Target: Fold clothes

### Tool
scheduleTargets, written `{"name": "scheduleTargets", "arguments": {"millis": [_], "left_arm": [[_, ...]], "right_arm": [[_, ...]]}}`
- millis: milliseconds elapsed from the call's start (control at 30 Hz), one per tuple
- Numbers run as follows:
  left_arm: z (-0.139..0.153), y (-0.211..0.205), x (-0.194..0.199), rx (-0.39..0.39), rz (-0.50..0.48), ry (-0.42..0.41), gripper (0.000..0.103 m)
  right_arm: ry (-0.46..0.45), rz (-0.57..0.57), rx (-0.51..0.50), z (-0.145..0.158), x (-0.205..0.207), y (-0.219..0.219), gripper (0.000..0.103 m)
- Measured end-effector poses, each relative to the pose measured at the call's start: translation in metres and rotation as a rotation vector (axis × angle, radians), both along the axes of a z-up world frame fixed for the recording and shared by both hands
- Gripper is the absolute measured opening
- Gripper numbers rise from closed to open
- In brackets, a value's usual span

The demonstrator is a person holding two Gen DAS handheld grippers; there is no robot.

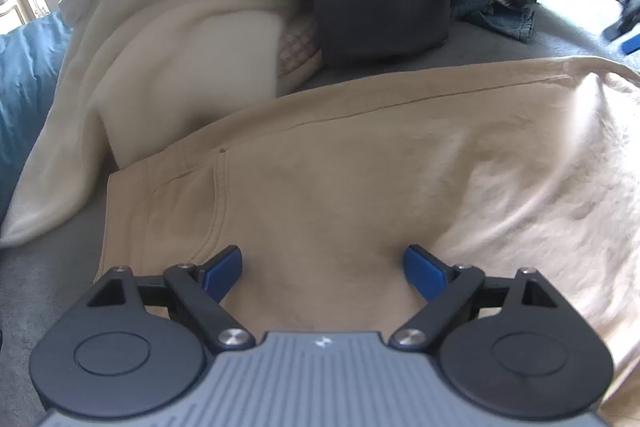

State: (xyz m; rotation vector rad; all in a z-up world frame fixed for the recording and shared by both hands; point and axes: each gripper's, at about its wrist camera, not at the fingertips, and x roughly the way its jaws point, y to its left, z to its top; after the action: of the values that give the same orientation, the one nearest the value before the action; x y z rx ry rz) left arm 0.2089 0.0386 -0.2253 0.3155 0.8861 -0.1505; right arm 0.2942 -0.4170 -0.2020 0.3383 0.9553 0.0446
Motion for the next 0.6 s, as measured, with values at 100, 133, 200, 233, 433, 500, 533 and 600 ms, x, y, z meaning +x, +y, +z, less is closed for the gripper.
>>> {"name": "scheduleTargets", "arguments": {"millis": [100,133,200,233,433,500,533,600], "left_arm": [[0.004,-0.001,0.0,0.003,0.014,-0.013,0.09],[0.007,-0.001,-0.001,0.005,0.021,-0.02,0.089],[0.011,-0.002,-0.001,0.003,0.035,-0.033,0.089],[0.014,-0.002,-0.002,-0.001,0.039,-0.039,0.089],[0.02,-0.015,-0.007,0.015,0.018,-0.041,0.089],[0.021,-0.02,-0.009,0.028,0.012,-0.037,0.089],[0.021,-0.023,-0.011,0.032,0.008,-0.035,0.089],[0.021,-0.028,-0.014,0.045,-0.002,-0.03,0.089]], "right_arm": [[-0.038,-0.229,0.124,0.022,-0.03,-0.069,0.05],[-0.054,-0.295,0.152,0.029,-0.041,-0.091,0.052],[-0.079,-0.417,0.161,0.039,-0.074,-0.134,0.054],[-0.079,-0.471,0.153,0.044,-0.09,-0.154,0.054],[0.005,-0.66,0.152,0.048,-0.172,-0.245,0.055],[0.04,-0.655,0.141,0.04,-0.185,-0.254,0.055],[0.059,-0.644,0.138,0.034,-0.188,-0.256,0.055],[0.087,-0.617,0.116,0.02,-0.188,-0.254,0.055]]}}
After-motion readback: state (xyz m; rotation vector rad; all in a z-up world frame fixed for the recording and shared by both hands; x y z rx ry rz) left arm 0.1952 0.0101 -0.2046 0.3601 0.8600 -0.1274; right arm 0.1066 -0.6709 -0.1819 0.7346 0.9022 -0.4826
